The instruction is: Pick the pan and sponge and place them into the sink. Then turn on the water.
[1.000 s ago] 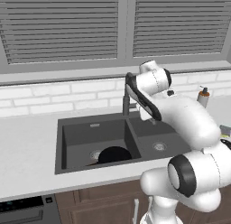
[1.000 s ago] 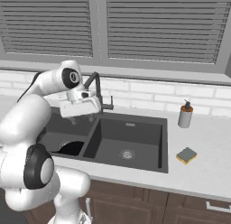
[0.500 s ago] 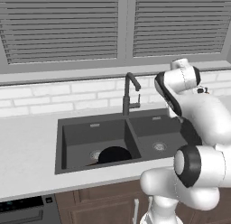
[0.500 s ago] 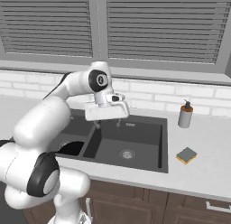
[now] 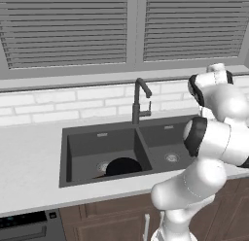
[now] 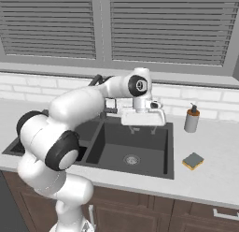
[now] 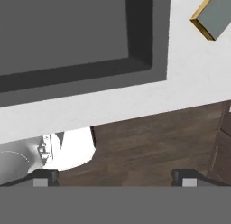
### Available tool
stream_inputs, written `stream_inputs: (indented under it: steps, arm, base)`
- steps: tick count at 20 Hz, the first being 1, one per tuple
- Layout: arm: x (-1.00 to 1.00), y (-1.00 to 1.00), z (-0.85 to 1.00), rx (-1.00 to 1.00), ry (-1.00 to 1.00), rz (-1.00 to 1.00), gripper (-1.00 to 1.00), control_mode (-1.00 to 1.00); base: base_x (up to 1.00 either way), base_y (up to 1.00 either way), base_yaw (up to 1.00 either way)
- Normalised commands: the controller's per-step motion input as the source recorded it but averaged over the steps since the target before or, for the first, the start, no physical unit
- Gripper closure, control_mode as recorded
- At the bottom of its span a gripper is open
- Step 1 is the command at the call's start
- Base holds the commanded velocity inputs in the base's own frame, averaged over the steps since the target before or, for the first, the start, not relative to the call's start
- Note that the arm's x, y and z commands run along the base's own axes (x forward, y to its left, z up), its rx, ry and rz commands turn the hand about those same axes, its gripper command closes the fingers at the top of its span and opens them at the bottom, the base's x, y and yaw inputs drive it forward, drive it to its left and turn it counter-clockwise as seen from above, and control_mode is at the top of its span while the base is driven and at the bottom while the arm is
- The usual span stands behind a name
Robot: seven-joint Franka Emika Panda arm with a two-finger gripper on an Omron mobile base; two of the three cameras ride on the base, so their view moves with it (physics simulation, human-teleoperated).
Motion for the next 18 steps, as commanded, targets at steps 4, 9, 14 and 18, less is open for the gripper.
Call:
stream_inputs:
  steps: [4,9,14,18]
  arm:
    - [0.13,-0.98,-0.41,0.03,0.00,-0.10,-1.00,-1.00]
    - [0.08,-0.74,-0.25,0.00,0.01,-0.08,-1.00,-1.00]
    - [0.01,-0.24,-0.01,0.00,0.00,-0.04,-1.00,-1.00]
    - [0.00,0.00,-0.12,0.01,0.00,0.00,-1.00,-1.00]
  base:
    - [0.00,0.00,0.00]
    - [0.00,0.00,0.00]
    - [0.00,0.00,0.00]
    - [0.00,0.00,0.00]
